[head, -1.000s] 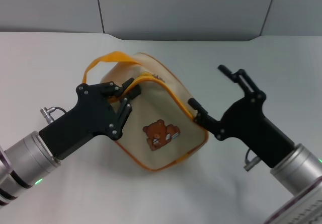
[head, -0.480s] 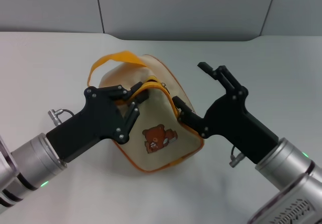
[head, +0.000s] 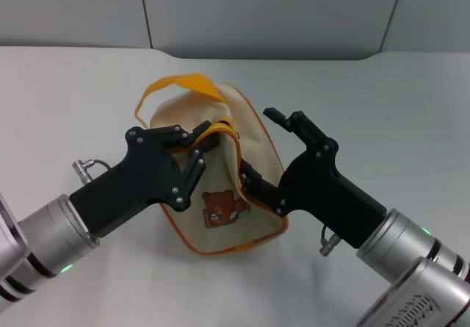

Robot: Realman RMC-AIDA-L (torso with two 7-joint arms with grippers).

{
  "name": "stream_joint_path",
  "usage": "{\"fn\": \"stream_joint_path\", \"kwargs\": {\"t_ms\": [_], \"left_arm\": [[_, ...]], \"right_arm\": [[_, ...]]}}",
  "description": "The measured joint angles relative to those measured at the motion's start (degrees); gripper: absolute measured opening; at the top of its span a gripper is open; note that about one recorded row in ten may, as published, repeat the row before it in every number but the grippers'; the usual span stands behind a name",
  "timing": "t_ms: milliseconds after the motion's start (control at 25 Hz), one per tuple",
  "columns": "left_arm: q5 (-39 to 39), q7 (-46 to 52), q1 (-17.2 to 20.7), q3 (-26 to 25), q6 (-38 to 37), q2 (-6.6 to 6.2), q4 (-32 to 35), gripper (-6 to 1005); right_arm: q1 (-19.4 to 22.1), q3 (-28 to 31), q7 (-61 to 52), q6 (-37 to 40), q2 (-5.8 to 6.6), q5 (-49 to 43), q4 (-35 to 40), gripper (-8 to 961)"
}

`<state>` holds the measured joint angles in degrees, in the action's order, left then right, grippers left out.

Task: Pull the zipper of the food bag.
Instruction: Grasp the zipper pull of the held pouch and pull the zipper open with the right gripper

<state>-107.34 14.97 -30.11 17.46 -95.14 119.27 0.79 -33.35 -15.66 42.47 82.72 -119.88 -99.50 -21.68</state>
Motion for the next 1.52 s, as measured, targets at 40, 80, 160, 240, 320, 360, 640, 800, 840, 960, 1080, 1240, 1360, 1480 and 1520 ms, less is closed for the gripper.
{"fn": "stream_joint_path", "kwargs": {"t_ms": [40,80,160,240,320,360,640,800,840,960,1080,1240,1360,1480,1520], "left_arm": [[0.00,0.00,0.00,0.00,0.00,0.00,0.00,70],[0.00,0.01,-0.08,-0.02,0.03,0.00,0.00,70],[0.01,0.01,-0.14,-0.03,0.04,-0.01,0.00,71],[0.05,0.01,-0.24,-0.06,0.04,-0.01,0.00,71],[0.12,0.02,-0.32,-0.06,0.04,-0.01,-0.03,71],[0.13,0.03,-0.32,-0.07,0.04,-0.01,-0.07,71],[0.15,0.15,-0.32,-0.05,0.14,0.00,-0.19,71],[0.07,0.31,-0.42,-0.05,0.35,0.00,-0.19,71],[0.07,0.31,-0.42,-0.05,0.35,0.00,-0.19,70],[-0.01,0.40,-0.48,-0.05,0.38,0.00,-0.23,67],[-0.04,0.46,-0.55,-0.07,0.40,0.00,-0.50,70],[-0.07,0.38,-0.56,-0.09,0.41,0.00,-0.66,77],[-0.07,0.41,-0.56,-0.05,0.41,0.00,-0.71,83],[-0.08,0.40,-0.56,-0.19,0.41,0.00,-0.75,89],[-0.07,0.34,-0.57,-0.26,0.41,0.00,-0.77,90]], "right_arm": [[0.00,0.00,0.00,0.00,0.00,0.00,0.00,828],[-0.12,0.07,-0.08,-0.18,0.00,-0.01,-0.01,828],[-0.23,0.20,-0.31,-0.22,0.00,-0.03,-0.02,828],[-0.41,0.62,-0.96,-0.18,0.00,-0.07,-0.03,828],[-0.51,1.43,-1.69,0.06,0.00,-0.09,-0.27,827],[-0.55,1.81,-1.90,0.16,0.00,-0.08,-0.49,827],[-0.93,2.26,-2.10,-0.02,0.00,-0.09,-1.65,754],[-0.92,2.05,-2.28,-0.09,0.00,-0.08,-1.93,636],[-0.92,2.05,-2.28,-0.09,0.00,-0.08,-1.93,606],[-0.93,1.91,-2.89,-0.12,0.00,-0.09,-1.67,476],[-0.93,1.96,-3.01,-0.12,0.00,-0.09,-1.56,325],[-0.93,1.95,-3.01,-0.15,0.00,-0.08,-1.54,197],[-0.93,1.94,-3.02,-0.17,0.00,-0.07,-1.52,114],[-0.82,1.94,-3.01,-0.18,0.00,-0.07,-1.46,56],[-0.73,1.96,-3.01,-0.20,0.00,-0.07,-1.38,37]]}}
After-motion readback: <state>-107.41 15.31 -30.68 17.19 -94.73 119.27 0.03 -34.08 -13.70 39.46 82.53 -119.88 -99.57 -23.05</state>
